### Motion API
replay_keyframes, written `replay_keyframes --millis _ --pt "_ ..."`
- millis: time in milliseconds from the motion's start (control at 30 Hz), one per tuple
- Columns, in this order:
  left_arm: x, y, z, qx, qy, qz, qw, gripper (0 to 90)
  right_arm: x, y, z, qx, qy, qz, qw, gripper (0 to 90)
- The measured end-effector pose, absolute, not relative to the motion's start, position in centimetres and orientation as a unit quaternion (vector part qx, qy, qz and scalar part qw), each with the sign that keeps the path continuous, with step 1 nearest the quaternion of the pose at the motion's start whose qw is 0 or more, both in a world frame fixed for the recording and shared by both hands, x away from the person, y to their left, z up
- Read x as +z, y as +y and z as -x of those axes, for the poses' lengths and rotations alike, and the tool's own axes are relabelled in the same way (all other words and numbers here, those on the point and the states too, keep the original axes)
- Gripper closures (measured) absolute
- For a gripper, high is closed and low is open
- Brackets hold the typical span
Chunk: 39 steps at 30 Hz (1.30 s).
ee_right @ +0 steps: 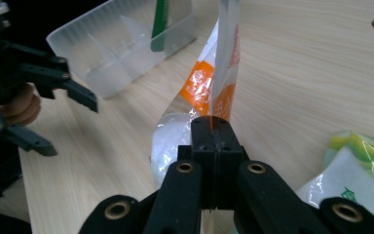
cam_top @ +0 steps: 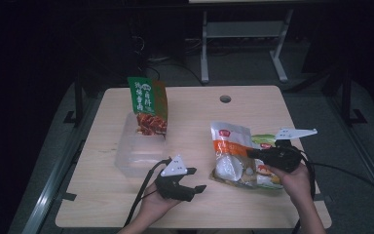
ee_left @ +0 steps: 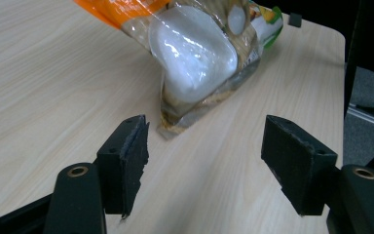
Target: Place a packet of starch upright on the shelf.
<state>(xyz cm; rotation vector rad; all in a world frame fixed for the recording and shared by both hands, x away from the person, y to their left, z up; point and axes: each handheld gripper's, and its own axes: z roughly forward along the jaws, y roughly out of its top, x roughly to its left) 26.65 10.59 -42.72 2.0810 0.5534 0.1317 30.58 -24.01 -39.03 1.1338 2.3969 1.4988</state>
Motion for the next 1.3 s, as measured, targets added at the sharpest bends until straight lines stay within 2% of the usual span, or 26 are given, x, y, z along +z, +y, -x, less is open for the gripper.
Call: replay_keyframes --millis 367,500,633,733,800,933,1167,1300 --pt "-43.4 7.5 -30.3 0.011 0.265 -0.847 0.46 34.8 -38.2 -23.2 -30.0 0.506 0.793 -0.336 0.053 90.0" --pt "-44.0 7.0 -31.8 -0.017 0.278 -0.838 0.469 47.2 -38.2 -22.8 -29.7 0.515 0.793 -0.322 0.049 89.9" --pt "-44.0 6.6 -32.1 -0.018 0.283 -0.83 0.48 58.5 -38.2 -22.6 -29.7 0.515 0.794 -0.317 0.052 89.9" --pt "-43.9 6.4 -32.2 -0.01 0.277 -0.835 0.475 70.6 -38.3 -22.5 -29.7 0.516 0.795 -0.316 0.051 90.0" --pt "-44.1 6.4 -32.5 -0.036 0.286 -0.827 0.482 82.5 -38.3 -22.5 -29.7 0.514 0.795 -0.316 0.051 90.0" --pt "-44.0 6.6 -32.9 -0.05 0.29 -0.825 0.482 88.3 -38.4 -22.5 -29.8 0.515 0.794 -0.318 0.052 90.0" --pt "-43.3 6.4 -31.9 0.015 0.267 -0.849 0.457 90.0 -38.9 -22.3 -29.9 0.497 0.801 -0.328 0.061 89.9" --pt "-43.3 6.8 -31.7 0.027 0.267 -0.85 0.453 90.0 -39.3 -22.1 -30.2 0.488 0.805 -0.331 0.059 89.1"
